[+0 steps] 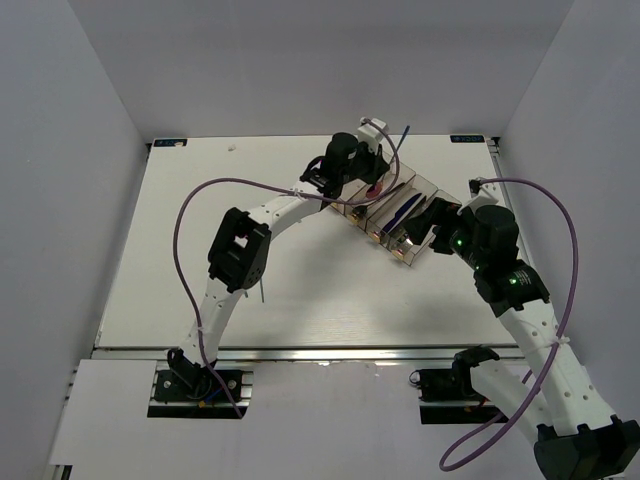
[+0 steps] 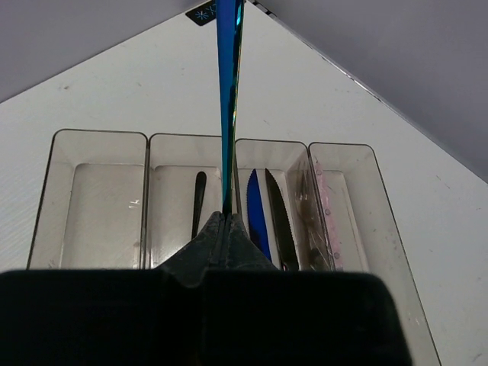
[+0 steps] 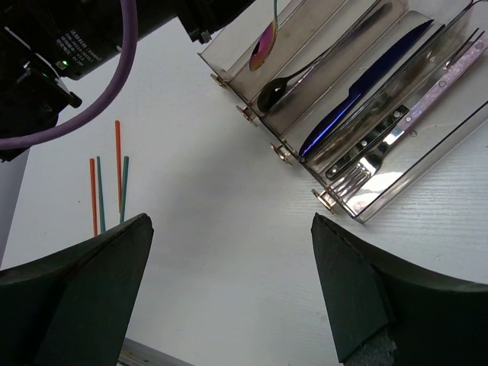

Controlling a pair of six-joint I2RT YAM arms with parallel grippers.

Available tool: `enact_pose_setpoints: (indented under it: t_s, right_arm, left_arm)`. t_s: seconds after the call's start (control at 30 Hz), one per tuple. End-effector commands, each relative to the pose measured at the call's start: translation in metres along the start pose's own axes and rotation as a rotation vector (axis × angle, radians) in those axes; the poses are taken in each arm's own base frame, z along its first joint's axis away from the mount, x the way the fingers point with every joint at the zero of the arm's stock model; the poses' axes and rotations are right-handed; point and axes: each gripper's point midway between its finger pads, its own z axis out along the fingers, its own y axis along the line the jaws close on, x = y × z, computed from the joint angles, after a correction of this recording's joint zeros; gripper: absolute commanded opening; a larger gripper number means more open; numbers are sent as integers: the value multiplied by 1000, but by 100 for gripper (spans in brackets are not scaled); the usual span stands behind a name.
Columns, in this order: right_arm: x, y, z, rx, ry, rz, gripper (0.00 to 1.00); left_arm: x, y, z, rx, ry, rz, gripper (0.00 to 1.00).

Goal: Sort the eating utensils into containers

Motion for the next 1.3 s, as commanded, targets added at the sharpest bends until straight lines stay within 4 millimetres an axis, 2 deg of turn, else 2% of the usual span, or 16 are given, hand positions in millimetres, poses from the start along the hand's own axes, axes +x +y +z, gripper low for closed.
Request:
enact_pose_setpoints:
  t_s: [0.0,0.37,0.47,0.53,0.57,0.67,0.7,0.77,0.8,0.87,0.93,0.97,1.03,1.1,1.23,1.27]
  right_arm:
    - [-16,4,-5,-5,-61,-28,89]
    - [-23,8,-15,-15,-83,-38,89]
    - [-24,8,-15,-13,-86,-41,89]
    - [-25,8,-15,-12,-88,-44,89]
    - [-27,8,-16,-11,-90,-46,89]
    - [-30,9,-15,-6,-94,-56,89]
    - [-32,11,-15,-14,-100,-63,89]
    - [-31,13,-7,-31,-85,-78,89]
    - [-31,22,-4,-79,-63,-89,89]
    - [-17,27,21,-103,45,-87,89]
    - [-10,51,39,-106,86,-142,89]
    - [12,56,63,-43,142,-196,89]
    - [11,82,79,-57,165,-225,89]
    - [43,107,100,-81,249,-242,89]
    - [88,171,128,-110,306,-304,86]
    - [121,171,146,-81,378,-321,83]
  left_arm:
    - [-14,-10,-1,24,-50,-9,0]
    - [13,5,-3,-45,-14,-12,24]
    - [14,7,-4,-59,-7,-22,60]
    - [0,3,-12,-61,-30,-39,74]
    - [-8,0,-17,-62,-45,-43,93]
    - [-61,-6,-47,-125,-117,-66,98]
    - [-78,11,-61,-251,-152,-89,98]
    - [-112,27,-107,-437,-178,-193,98]
    - [-99,59,-142,-685,-124,-217,98]
    - [-114,79,-212,-926,-174,-336,98]
    - [-89,106,-281,-1174,-144,-379,98]
    - [-63,110,-320,-1233,-93,-386,98]
    - [-28,133,-360,-1277,-54,-503,98]
    - [13,129,-417,-1361,7,-539,98]
    - [23,117,-526,-1614,-136,-477,98]
    - [25,113,-538,-1619,-144,-464,98]
